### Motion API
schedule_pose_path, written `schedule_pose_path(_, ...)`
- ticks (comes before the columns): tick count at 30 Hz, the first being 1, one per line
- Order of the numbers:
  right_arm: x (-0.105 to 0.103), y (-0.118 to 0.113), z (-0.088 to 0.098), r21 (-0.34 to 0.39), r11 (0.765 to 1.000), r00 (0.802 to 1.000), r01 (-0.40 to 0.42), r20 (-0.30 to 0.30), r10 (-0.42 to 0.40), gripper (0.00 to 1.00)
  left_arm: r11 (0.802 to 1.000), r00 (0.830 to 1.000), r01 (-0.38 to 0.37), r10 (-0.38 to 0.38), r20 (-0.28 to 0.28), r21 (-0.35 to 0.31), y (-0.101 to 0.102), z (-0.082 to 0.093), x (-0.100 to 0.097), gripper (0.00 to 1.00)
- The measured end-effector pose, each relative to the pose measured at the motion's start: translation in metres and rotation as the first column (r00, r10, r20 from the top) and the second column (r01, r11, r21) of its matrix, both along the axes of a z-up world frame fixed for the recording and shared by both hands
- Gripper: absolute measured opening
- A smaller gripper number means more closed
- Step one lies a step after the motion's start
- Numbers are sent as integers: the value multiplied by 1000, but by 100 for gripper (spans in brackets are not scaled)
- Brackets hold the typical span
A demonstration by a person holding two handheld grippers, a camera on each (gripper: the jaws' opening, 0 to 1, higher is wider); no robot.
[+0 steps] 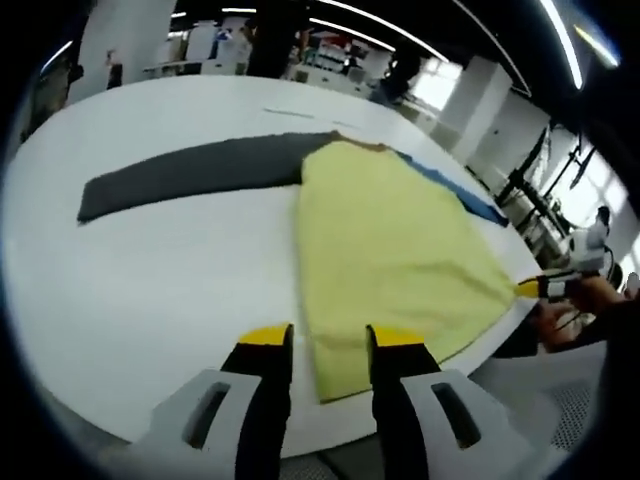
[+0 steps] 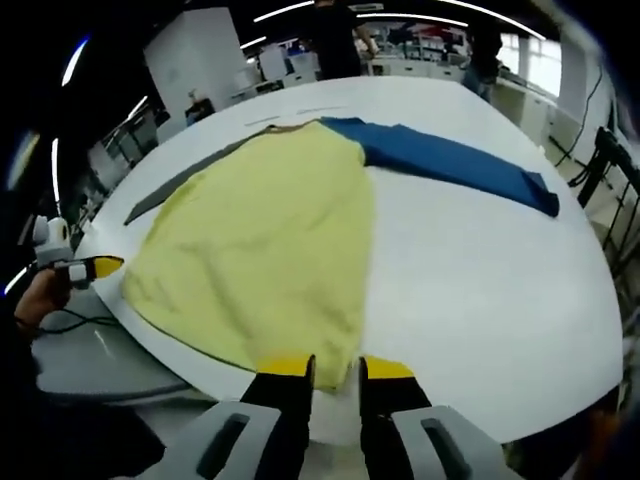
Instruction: Fold the garment on the visible template until the final outline fits inside the template.
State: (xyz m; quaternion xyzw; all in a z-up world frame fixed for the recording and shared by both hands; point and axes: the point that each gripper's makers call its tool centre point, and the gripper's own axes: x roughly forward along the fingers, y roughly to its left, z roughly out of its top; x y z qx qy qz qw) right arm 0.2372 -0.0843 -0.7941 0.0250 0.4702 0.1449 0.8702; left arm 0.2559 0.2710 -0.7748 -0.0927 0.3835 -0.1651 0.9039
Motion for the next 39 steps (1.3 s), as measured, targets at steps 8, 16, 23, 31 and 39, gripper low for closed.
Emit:
schedule_pose_path(8,20,6,21,38,998,994,-59,94,56,43,997,995,59,-63,82,47,-4,11,10,51)
schedule_pose_path(16,44,-1,40,25,996,977,-89,196,82,63,993,981,89,-100,166,73,-7,25,22,65)
schedule_pose_path(23,63,-15,50,4,996,968,-93,235,90,79,989,970,118,-134,204,88,-15,35,28,81)
schedule_pose_path(31,89,-39,59,-22,997,960,-78,270,81,86,986,959,140,-159,234,94,-20,44,33,97)
schedule_pose_path(39,116,-78,59,-77,996,957,-51,281,70,87,984,945,156,-175,275,92,-21,53,38,99)
